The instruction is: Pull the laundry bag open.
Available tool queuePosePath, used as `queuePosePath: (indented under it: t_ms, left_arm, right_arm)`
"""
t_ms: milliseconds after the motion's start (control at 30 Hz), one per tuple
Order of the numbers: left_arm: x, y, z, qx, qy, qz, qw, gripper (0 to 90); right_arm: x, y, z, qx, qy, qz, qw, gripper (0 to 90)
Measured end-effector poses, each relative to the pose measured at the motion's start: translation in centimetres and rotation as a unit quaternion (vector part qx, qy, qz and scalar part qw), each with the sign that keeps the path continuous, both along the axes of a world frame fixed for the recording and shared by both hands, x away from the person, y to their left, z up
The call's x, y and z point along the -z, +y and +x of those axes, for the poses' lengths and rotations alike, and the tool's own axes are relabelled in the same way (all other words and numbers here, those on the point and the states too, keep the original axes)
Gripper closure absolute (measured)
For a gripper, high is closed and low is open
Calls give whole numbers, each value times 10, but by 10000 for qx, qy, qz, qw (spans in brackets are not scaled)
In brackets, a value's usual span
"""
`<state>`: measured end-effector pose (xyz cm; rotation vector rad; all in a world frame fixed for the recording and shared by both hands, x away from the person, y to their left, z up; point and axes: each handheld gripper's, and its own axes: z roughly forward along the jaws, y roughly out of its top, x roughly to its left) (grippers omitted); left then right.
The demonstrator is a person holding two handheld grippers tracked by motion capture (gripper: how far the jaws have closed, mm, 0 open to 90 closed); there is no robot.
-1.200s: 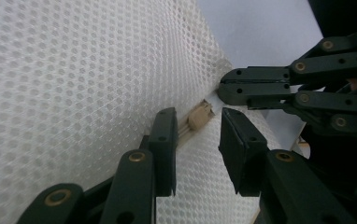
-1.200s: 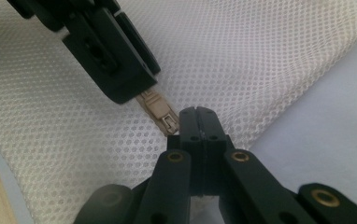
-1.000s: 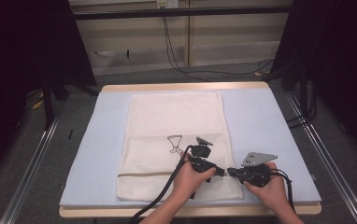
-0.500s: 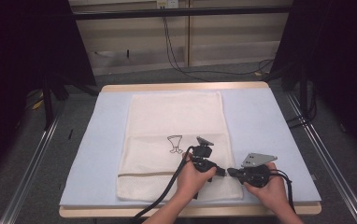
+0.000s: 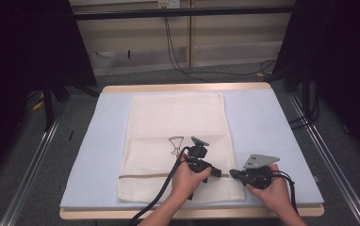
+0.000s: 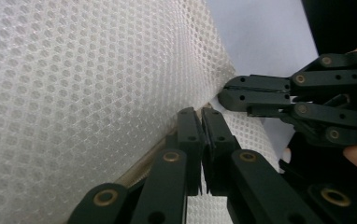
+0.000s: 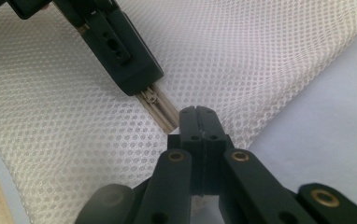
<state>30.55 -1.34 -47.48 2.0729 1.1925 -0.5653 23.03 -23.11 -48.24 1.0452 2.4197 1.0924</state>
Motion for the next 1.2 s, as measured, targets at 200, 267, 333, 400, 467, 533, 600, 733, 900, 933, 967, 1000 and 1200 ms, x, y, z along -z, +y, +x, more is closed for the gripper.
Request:
queuePosePath:
  t_ms: [200, 267, 333, 400, 467, 533, 600, 733, 900, 933, 967, 1000, 1200]
  left_arm:
    - [-2, 5, 1, 24, 36, -15, 10000, 875]
    - [-3, 8, 1, -46, 64, -27, 10000, 875]
    - [-4, 13, 2, -38, 72, -35, 10000, 875]
    - [-6, 20, 3, -10, 46, 19, 10000, 875]
    - [-6, 22, 3, -55, 64, 14, 10000, 875]
    - [-6, 26, 5, -6, 55, 33, 10000, 875]
    - [-6, 28, 4, -120, 107, -17, 9999, 875]
    - [-6, 37, 4, -146, 165, -71, 9997, 875]
    - [-8, 43, 6, -102, 95, 8, 9999, 875]
    - [-8, 44, 5, -123, 141, -42, 9998, 875]
    - [-8, 47, 6, -104, 90, 7, 9999, 875]
    - [-8, 47, 5, -144, 98, -4, 9998, 874]
    - [-9, 57, 6, -122, 107, -24, 9999, 874]
  right_arm:
    - [0, -1, 0, 35, 5, 33, 10000, 900]
    - [0, -1, 0, 18, 26, 38, 10000, 900]
    - [0, -1, 1, 15, 21, 33, 10000, 900]
    - [0, -1, 1, 14, 46, 52, 10000, 900]
    - [0, -1, 1, 28, 42, 32, 10000, 900]
    - [0, -1, 1, 16, 35, 35, 10000, 900]
    - [0, 0, 1, 35, 19, 14, 10000, 900]
    - [0, -1, 1, 31, 34, 41, 10000, 900]
    - [0, -1, 1, 23, 49, 54, 10000, 900]
    - [0, -1, 1, 56, 54, 45, 10000, 900]
    - [0, -1, 1, 56, 54, 45, 10000, 900]
    - [0, -1, 1, 54, 53, 46, 10000, 900]
    - [0, -1, 1, 58, 54, 45, 10000, 900]
